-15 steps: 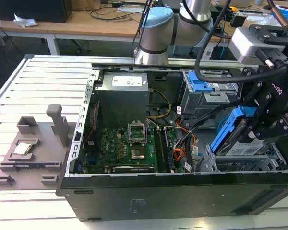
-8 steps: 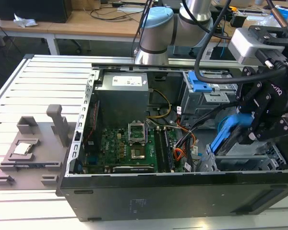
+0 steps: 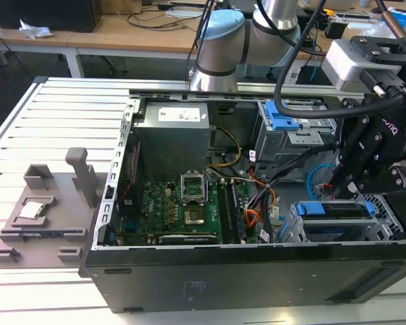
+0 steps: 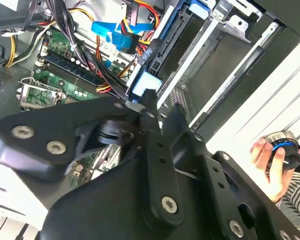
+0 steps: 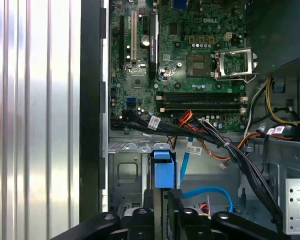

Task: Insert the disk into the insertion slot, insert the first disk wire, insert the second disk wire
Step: 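Insert the disk into the insertion slot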

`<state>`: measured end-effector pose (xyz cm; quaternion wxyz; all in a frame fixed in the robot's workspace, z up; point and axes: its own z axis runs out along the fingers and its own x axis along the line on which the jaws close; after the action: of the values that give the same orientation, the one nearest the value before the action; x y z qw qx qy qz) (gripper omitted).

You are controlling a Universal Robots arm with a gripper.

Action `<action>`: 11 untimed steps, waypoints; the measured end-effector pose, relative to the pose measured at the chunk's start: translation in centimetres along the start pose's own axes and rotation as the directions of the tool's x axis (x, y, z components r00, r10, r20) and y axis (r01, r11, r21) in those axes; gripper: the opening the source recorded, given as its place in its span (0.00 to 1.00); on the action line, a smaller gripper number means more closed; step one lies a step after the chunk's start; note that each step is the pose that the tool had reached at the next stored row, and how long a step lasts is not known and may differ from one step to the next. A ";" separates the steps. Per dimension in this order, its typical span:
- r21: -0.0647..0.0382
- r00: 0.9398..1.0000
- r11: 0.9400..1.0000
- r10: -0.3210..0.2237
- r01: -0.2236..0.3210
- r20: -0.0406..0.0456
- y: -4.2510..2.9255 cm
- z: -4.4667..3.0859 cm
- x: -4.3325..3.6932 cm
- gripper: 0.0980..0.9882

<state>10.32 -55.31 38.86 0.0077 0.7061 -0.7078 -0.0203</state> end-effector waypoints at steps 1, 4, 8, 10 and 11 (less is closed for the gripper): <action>0.000 1.000 1.000 0.000 0.000 0.000 0.00 0.00 0.00 0.09; 0.000 1.000 1.000 0.000 0.000 0.000 0.00 0.00 0.00 0.01; 0.000 1.000 1.000 0.000 0.000 0.000 0.00 0.00 0.00 0.01; 0.000 1.000 1.000 0.000 0.000 0.000 0.00 0.00 0.00 0.01; 0.000 1.000 1.000 0.000 0.000 0.000 0.00 0.00 0.00 0.01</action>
<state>10.32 -55.31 38.86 0.0078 0.7061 -0.7078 -0.0202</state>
